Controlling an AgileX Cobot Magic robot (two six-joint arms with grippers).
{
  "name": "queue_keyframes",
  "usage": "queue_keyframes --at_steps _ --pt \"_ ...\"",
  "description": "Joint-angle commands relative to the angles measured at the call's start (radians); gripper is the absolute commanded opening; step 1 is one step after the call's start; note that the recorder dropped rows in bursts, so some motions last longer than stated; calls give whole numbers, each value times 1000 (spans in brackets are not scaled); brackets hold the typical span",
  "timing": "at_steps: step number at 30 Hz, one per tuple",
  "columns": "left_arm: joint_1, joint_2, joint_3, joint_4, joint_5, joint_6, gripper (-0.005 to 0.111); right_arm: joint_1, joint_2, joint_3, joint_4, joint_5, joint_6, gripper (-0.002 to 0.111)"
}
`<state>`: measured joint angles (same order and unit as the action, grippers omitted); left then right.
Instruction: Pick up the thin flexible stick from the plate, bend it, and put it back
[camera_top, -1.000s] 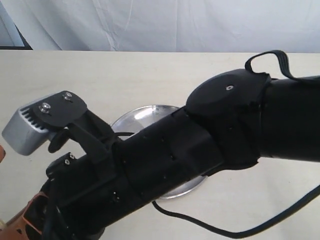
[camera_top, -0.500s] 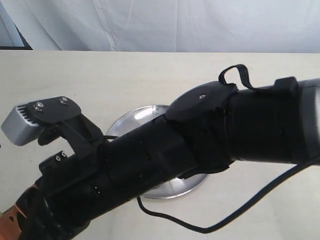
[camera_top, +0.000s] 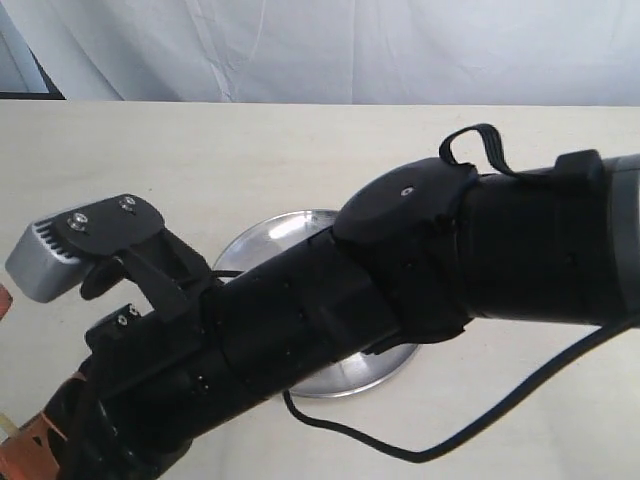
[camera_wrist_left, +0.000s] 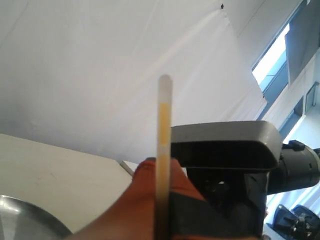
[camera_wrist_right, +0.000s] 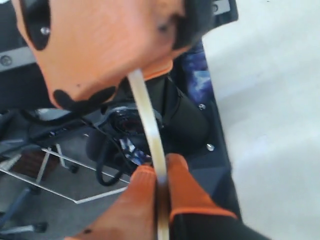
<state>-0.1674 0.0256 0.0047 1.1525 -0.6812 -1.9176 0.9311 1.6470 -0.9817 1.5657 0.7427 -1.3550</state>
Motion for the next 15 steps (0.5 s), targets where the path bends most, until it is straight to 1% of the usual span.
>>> queue_keyframes --at_steps 1,3,7,9,12,14,15 --pt "-4 -1 -15 25 9 16 10 -4 -28 9 -126 -46 31 0" --pt "-4 -1 -15 31 11 20 17 -4 -38 9 -130 -49 31 0" --pt "-4 -1 -15 30 38 36 36 -4 -38 9 -130 -61 31 0" --pt "-4 -1 -15 29 46 34 41 -4 -38 9 -130 -72 31 0" --pt "-4 -1 -15 29 48 34 40 -4 -38 9 -130 -83 31 0" --pt "-4 -1 -15 29 51 34 33 -4 -38 9 -142 -80 31 0" --pt "-4 -1 -15 29 53 38 25 -4 -38 9 -150 -72 31 0"
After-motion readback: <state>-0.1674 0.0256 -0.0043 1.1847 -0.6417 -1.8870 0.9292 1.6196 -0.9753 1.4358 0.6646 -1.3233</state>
